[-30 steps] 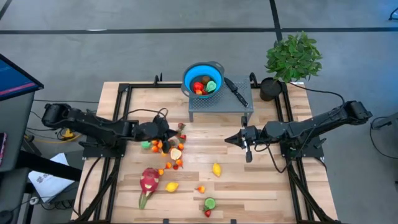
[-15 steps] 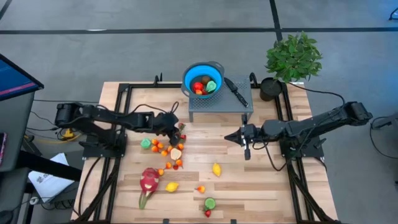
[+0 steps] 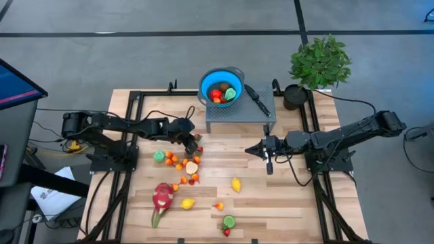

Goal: Pick & Place Fruit
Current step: Put the strawberry into the strainer bowl

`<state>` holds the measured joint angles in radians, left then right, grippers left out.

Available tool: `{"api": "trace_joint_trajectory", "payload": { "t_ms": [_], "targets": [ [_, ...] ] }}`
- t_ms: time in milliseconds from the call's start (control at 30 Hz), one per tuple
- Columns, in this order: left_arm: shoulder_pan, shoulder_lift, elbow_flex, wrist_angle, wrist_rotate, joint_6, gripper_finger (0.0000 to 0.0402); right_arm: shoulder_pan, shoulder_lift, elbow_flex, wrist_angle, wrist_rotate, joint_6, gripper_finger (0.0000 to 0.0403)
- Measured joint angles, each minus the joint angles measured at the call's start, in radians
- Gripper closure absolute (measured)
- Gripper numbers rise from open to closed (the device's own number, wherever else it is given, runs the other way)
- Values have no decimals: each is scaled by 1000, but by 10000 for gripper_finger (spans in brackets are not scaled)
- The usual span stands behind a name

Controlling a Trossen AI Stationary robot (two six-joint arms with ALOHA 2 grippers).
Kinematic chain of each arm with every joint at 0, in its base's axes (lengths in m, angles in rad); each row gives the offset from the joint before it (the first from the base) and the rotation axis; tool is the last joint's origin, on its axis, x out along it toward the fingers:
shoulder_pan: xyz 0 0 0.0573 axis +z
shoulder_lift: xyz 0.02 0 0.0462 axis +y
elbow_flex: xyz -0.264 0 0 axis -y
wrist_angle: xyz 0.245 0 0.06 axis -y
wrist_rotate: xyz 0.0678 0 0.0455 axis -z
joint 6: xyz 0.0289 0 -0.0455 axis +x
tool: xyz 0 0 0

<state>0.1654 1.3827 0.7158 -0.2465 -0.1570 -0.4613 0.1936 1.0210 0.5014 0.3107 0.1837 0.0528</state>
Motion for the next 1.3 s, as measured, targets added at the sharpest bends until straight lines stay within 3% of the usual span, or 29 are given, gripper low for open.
{"api": "trace_joint_trajectory", "payload": {
  "t_ms": [333,500,667,900,1133,1300],
  "targets": [
    [0,0,0,0,-1,-100,138,0,0,0,2,0,0,403],
    [-1,0,0,3,-1,-100,81,0,0,0,3,0,0,403],
    [-1,0,-6,7,-1,-119,65,0,0,0,3,0,0,403],
    [-1,0,-50,9,-2,-161,74,0,0,0,4,0,0,403],
    [-1,0,-114,143,-3,-175,78,0,0,0,4,0,0,403],
    [-7,0,-156,153,-3,-201,80,0,0,0,4,0,0,403]
  ]
}}
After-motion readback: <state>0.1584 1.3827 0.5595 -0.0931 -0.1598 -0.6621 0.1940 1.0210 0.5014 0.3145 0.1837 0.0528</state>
